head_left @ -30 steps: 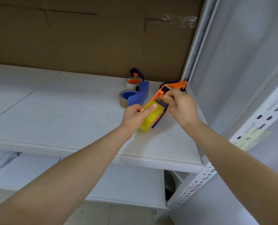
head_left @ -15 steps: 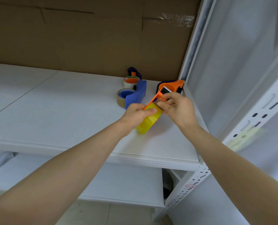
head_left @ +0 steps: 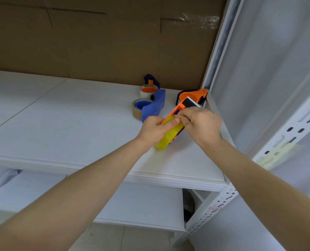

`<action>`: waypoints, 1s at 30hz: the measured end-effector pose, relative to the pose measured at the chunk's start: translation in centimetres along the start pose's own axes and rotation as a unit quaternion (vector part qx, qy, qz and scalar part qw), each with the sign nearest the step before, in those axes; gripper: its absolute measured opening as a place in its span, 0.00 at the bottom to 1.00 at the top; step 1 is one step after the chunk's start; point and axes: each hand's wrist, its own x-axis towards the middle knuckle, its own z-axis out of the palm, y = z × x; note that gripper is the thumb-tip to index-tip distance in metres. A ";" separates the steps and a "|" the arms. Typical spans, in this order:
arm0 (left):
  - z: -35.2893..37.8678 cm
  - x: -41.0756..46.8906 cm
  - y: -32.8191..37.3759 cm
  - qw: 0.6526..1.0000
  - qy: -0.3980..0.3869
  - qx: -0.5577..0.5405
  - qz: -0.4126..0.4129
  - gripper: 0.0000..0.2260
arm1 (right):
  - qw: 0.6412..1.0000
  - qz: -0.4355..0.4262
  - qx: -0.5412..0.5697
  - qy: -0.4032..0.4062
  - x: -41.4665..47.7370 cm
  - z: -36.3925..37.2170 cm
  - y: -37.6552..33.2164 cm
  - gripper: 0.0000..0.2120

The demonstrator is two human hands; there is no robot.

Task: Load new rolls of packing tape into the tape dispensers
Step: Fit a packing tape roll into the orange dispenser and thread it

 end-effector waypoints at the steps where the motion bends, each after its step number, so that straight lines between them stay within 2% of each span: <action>1: 0.1 0.0 0.0 1.000 -0.001 0.003 0.004 0.12 | 1.000 -0.018 -0.012 0.005 0.1 0.0 0.2 0.12; 4: 0.1 0.1 -0.1 1.000 -0.004 0.017 0.013 0.15 | 0.998 -0.044 -0.025 -0.043 0.7 -0.5 -0.1 0.10; 8: 0.0 0.6 0.2 0.998 -0.011 0.058 0.005 0.19 | 0.977 0.016 0.001 -0.211 3.0 -2.2 0.5 0.10; 10: -0.1 0.7 0.3 0.998 -0.025 0.055 -0.022 0.17 | 0.963 0.026 0.026 -0.266 4.3 -3.1 0.9 0.09; 14: -0.6 0.9 0.4 0.995 -0.068 0.020 -0.070 0.09 | 0.964 0.006 -0.004 -0.265 4.7 -3.1 0.7 0.10; 20: -1.1 0.8 0.6 0.997 -0.065 0.024 -0.045 0.07 | 0.975 -0.031 -0.059 -0.213 4.1 -2.7 0.6 0.11; 25: -1.4 0.7 0.8 0.997 -0.048 0.042 -0.037 0.08 | 0.979 0.015 -0.016 -0.201 3.8 -2.0 0.5 0.11; 30: -2.3 0.6 1.1 0.992 -0.096 0.048 -0.067 0.04 | 0.977 0.055 0.037 -0.203 3.7 -1.6 1.2 0.10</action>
